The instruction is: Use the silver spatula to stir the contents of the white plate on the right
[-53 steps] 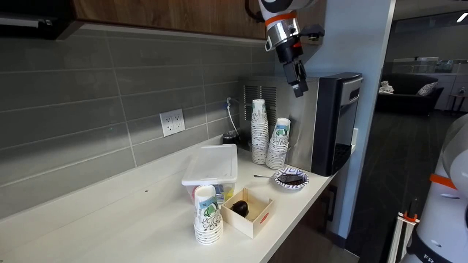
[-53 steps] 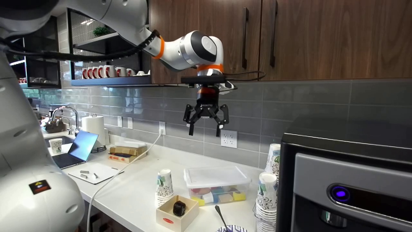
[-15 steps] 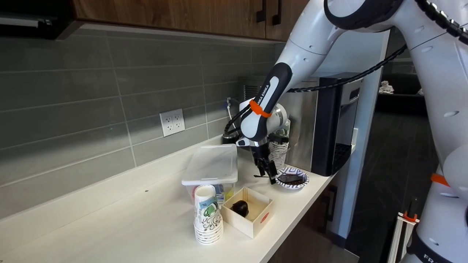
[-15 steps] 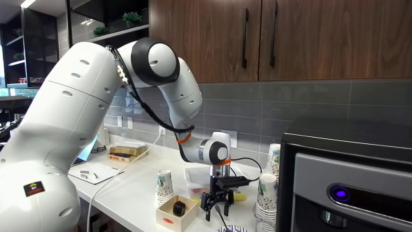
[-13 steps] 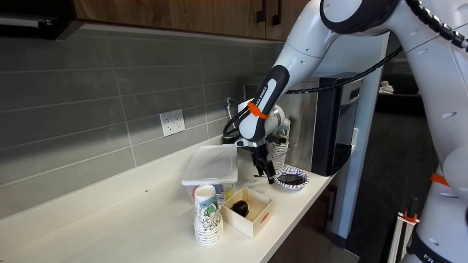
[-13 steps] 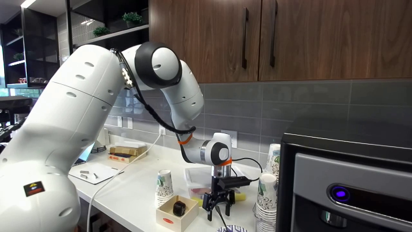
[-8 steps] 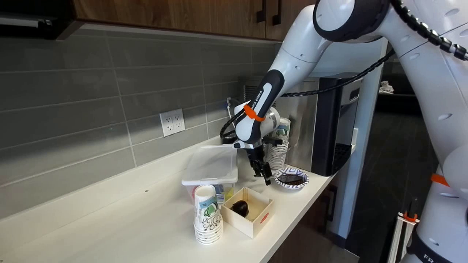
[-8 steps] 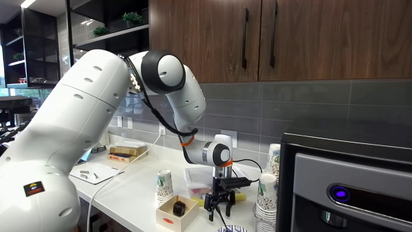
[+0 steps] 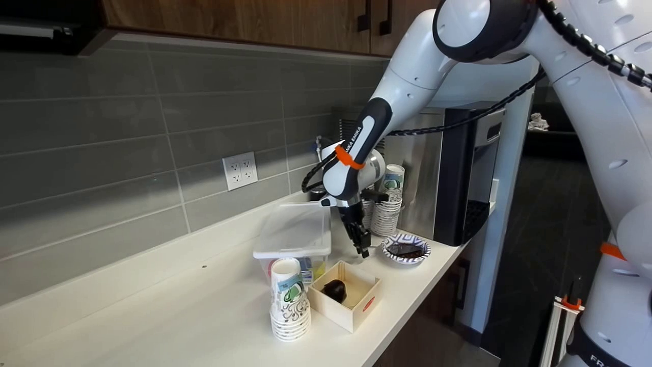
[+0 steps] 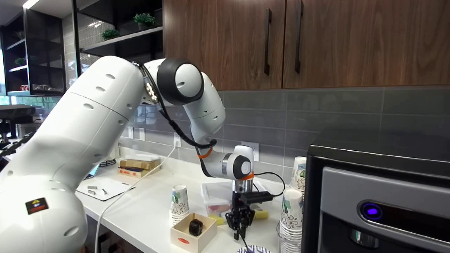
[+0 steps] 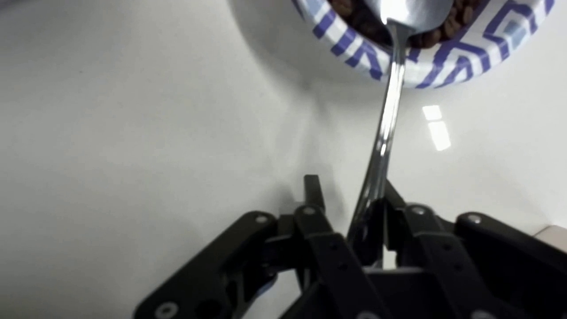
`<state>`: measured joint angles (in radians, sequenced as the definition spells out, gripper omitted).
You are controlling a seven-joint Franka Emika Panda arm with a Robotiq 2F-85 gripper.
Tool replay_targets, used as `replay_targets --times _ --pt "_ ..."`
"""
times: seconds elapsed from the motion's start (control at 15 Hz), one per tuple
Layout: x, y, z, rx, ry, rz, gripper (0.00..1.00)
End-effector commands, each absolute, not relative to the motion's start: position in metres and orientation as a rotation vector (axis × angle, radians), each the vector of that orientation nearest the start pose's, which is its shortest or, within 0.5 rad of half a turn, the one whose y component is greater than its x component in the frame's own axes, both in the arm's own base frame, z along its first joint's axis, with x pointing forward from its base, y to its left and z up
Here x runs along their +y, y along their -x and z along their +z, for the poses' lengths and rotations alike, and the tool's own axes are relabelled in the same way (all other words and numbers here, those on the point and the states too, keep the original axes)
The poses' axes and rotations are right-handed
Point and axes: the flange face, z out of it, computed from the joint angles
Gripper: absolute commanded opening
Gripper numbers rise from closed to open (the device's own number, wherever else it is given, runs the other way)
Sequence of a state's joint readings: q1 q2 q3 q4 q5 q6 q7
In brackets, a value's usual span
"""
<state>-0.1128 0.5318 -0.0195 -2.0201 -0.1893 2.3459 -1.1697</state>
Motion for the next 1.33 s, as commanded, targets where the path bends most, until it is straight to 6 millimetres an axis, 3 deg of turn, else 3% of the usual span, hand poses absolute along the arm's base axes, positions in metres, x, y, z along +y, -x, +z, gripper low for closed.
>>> replay_targets --times 0.0,0.53,1.27 --pt "-0.079 -0.579 0.174 -1.753 2.555 0.414 0.02" --pt "-0.078 -0.578 0.178 -1.752 2.531 0.469 0.01" --pt "-0.078 -0.560 0.210 -1.807 2.387 0.392 0.01"
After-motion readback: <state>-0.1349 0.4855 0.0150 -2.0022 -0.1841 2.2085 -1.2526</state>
